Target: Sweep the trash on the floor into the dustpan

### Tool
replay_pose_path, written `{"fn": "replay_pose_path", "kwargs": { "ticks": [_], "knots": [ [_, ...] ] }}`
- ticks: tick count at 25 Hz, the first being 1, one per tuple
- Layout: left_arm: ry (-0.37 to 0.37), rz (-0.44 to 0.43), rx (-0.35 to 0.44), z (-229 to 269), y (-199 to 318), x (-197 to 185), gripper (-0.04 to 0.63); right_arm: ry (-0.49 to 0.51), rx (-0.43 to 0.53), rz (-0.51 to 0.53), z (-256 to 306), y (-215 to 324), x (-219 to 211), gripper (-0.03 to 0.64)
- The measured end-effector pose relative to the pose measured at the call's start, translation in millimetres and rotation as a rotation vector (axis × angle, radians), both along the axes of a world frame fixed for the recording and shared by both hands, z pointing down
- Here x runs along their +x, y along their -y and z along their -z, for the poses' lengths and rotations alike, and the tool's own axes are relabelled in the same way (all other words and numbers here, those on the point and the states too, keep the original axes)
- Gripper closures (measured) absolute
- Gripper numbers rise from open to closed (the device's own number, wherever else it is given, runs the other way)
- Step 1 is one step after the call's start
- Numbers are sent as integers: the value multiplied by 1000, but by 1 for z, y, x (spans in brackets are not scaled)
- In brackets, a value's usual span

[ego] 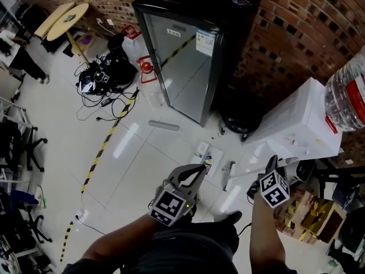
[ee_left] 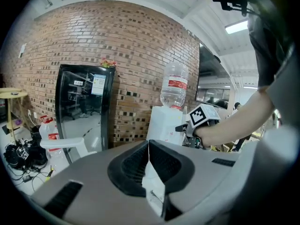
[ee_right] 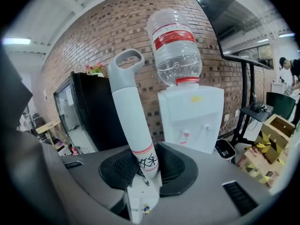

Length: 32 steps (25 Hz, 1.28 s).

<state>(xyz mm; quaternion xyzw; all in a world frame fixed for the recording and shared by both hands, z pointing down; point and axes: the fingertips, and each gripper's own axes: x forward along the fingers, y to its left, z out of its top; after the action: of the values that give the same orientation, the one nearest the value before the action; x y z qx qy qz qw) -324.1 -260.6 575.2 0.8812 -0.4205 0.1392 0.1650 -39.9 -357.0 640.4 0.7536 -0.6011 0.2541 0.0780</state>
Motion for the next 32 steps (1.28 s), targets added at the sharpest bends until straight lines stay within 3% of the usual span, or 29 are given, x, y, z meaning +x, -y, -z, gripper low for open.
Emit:
{"fn": "replay_pose_path", "kwargs": {
  "ticks": [9, 18, 25, 32],
  "knots": [
    [-2, 39, 4, 6, -3, -17, 588, 133, 23, 43, 13, 17, -50, 494],
    [-9, 14, 17, 17, 3, 0, 588, 98, 44, 29, 39, -11, -24, 503],
    [-37, -3, 45, 44, 7, 49, 588, 42, 145, 186, 101, -44, 5, 506],
    [-93, -52, 126, 104, 17, 141, 588, -24, 290, 312, 186, -75, 76, 511]
  ]
}}
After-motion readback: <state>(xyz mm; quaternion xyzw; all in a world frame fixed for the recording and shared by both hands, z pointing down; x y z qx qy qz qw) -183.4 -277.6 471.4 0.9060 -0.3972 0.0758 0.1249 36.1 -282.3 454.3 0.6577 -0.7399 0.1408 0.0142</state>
